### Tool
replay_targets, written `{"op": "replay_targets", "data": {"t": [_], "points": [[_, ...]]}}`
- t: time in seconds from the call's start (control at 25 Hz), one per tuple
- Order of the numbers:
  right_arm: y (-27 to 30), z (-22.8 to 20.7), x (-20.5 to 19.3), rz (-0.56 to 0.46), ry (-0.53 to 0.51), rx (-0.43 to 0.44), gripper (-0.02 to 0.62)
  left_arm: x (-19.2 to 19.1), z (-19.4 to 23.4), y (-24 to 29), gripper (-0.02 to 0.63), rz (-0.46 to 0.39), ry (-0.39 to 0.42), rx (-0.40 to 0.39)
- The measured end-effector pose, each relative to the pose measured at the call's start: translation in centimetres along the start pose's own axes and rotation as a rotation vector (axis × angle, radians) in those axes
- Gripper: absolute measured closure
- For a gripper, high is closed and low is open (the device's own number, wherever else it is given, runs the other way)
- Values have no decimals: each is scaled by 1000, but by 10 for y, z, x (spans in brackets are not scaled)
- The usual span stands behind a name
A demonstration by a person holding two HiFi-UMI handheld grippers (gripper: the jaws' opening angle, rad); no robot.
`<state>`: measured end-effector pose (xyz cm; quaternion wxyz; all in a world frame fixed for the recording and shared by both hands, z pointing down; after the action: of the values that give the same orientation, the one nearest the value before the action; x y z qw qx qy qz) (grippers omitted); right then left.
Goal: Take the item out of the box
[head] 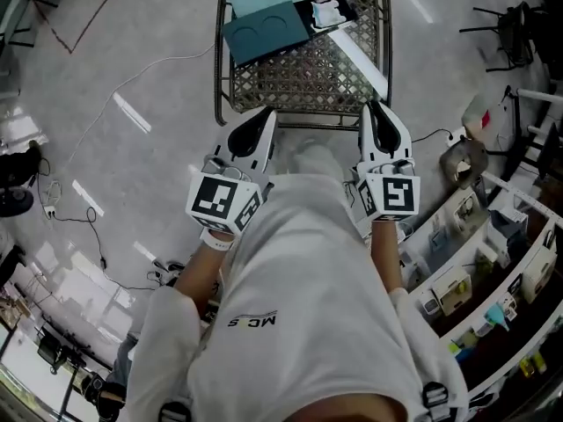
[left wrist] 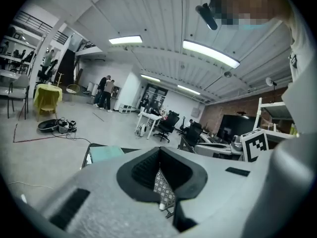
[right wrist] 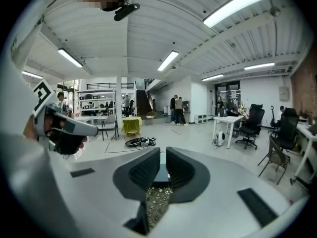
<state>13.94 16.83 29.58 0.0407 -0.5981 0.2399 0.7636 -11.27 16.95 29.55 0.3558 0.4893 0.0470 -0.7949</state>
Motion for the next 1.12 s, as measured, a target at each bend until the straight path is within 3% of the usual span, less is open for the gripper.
{"op": "replay_targets", "data": {"t": [0.36,0.8,1.12], "points": [[87,-29,-27,107,47,100,566,20,23,72,581,61,-1,5],[190,-69,-65,165,-34,181,566,19,56,137,581,93,-38,89],[271,-85,-108,244,-131,247,523,2,85,175,581,103,-97,128]]}}
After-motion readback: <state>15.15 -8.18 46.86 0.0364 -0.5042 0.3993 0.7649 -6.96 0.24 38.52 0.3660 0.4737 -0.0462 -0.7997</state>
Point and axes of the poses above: the fingertips, and each gripper's own axes: y forward along the fingers, z to its left, x out of its top, the point moved 9 cm from there along -y, backward along the fingers, and after that the axes turned 11 degrees about -y, right-handed, at the moved point
